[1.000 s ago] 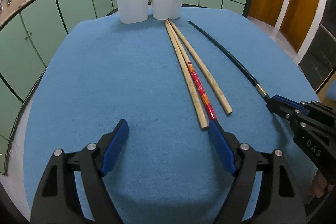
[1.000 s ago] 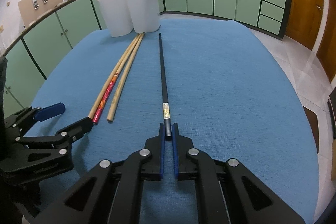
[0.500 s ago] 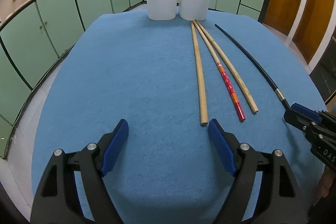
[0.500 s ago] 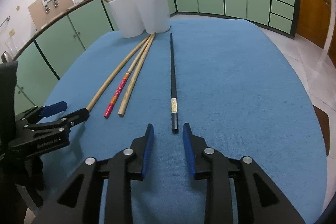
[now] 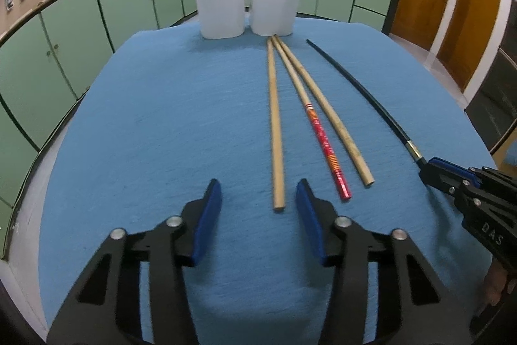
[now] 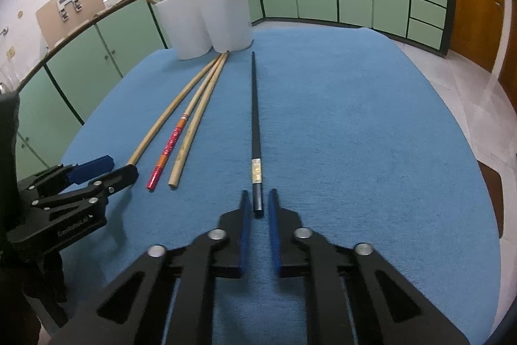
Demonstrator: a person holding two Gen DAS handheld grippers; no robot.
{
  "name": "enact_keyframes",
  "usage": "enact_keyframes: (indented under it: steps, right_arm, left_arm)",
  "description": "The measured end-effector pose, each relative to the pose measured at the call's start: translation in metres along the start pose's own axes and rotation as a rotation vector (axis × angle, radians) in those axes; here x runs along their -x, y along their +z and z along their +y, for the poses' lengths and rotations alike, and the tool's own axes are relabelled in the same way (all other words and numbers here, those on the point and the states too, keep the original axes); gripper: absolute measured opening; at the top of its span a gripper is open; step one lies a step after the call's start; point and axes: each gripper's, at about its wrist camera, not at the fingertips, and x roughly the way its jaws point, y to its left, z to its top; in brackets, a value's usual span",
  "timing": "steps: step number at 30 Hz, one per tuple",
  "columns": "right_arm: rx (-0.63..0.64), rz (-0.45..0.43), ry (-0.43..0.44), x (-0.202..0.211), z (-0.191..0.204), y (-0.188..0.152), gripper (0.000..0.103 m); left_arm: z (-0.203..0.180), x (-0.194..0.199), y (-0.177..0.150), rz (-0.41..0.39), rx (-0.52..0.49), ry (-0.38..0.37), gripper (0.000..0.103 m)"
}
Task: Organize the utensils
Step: 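Grasp a black chopstick with the right gripper while the left grasps a plain wooden chopstick, then carry both held chopsticks to the white cup and insert them upright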
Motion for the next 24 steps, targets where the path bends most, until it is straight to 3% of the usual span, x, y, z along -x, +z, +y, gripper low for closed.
enact_keyframes:
  steps: [5, 12, 24]
  right_arm:
    - [0.003, -0.001, -0.003, 0.002, 0.000, 0.000, 0.007]
    - [0.036, -0.025, -0.006, 0.017, 0.003, 0.004, 0.006]
    - [0.100, -0.176, -0.012, 0.085, 0.011, 0.062, 0.006]
  left_arm:
    - [-0.006, -0.002, 0.002, -0.001, -0.025, -0.003, 0.006]
    - [-0.001, 0.014, 0.004, -0.025, -0.023, -0.010, 0.006]
    - [0.011, 0.101, 0.057, -0.226, -0.050, -0.003, 0.006]
